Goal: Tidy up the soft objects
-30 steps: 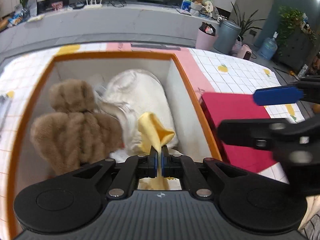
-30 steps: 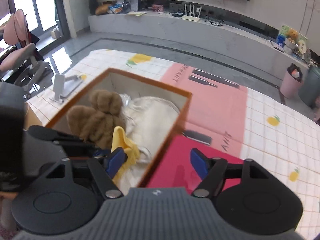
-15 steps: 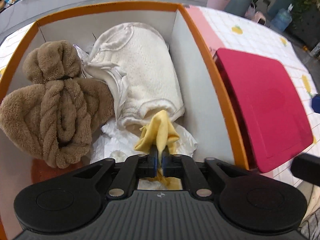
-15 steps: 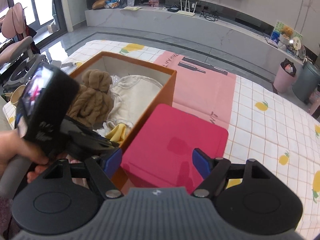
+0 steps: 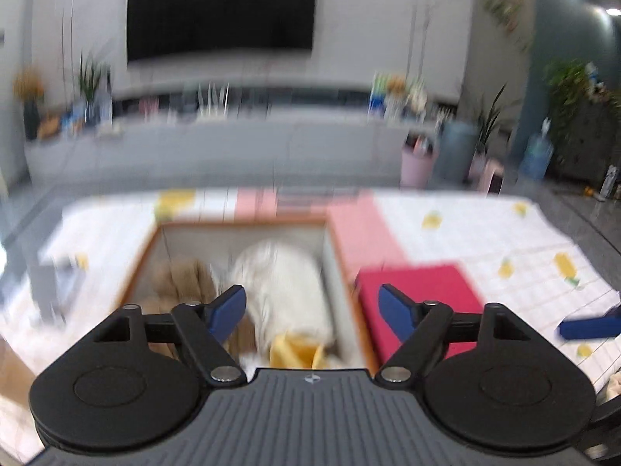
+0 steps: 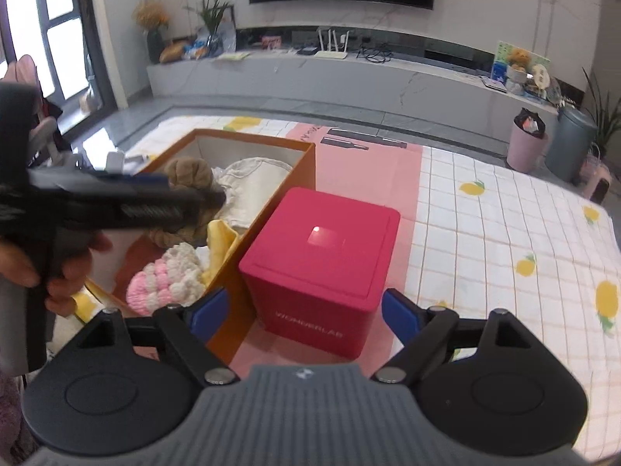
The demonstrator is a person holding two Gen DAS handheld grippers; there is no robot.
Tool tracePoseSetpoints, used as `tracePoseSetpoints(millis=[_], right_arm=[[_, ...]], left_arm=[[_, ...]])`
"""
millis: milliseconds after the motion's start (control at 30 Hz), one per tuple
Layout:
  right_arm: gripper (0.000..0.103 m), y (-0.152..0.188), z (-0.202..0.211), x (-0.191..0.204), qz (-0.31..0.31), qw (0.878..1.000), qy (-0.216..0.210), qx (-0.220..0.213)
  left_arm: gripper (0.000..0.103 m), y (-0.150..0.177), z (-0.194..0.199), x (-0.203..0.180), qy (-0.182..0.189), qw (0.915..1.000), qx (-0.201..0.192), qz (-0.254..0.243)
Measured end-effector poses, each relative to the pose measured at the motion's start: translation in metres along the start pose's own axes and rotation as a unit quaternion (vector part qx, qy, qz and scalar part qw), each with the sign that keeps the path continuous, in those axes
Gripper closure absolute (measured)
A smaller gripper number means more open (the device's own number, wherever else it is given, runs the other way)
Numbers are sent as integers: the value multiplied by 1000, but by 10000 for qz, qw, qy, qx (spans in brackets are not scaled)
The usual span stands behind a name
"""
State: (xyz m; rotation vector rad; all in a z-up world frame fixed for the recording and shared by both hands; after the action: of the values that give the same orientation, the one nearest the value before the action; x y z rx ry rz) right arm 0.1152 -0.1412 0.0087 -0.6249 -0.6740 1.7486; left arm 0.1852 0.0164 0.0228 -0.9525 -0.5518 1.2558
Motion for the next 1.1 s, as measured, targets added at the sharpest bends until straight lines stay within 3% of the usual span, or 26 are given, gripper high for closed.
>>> tracePoseSetpoints(millis=[200,333,400,500,733,900,1100], right_arm=[[15,12,37,-4,-354,9982,-48,-489],[10,23,65,-9,-716,9911,49,-1124],[5,33,76,-11,-872,9850,176,-1477],[4,49,84,-10,-942,9808,210,-1692],[3,82,85,-4,-986,9748,130,-1998],[3,94,80,-1,-910,9746,250,-2033],[3,100,72,6,-626,9761,291,-2061]], left_arm=[[7,-18,56,-39,-490,9941,-929,-261],[2,-11,83,-59,-222,9916,-1258,-216],[2,-2,92,-63,-336,9895,-1395,-180],[2,9,99,-74,-622,9868,-1471,-265],[2,41,101,-84,-827,9835,-1574,-341],[2,57,100,-79,-672,9869,-1458,-129],[2,67,99,-82,-725,9879,-1329,-340]])
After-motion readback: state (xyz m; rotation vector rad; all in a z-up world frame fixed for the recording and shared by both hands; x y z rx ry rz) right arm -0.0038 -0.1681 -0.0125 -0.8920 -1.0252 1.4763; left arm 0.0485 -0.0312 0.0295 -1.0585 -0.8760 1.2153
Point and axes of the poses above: each gripper's, at about its wrist camera, not at the fingertips, and z roughly against the way its jaws point, x to its left, y to its underside, the point moved 3 cm from there along -z, roughly the way its jaws point, and after that the axes turned 12 degrees about y, right-handed, at the moved point
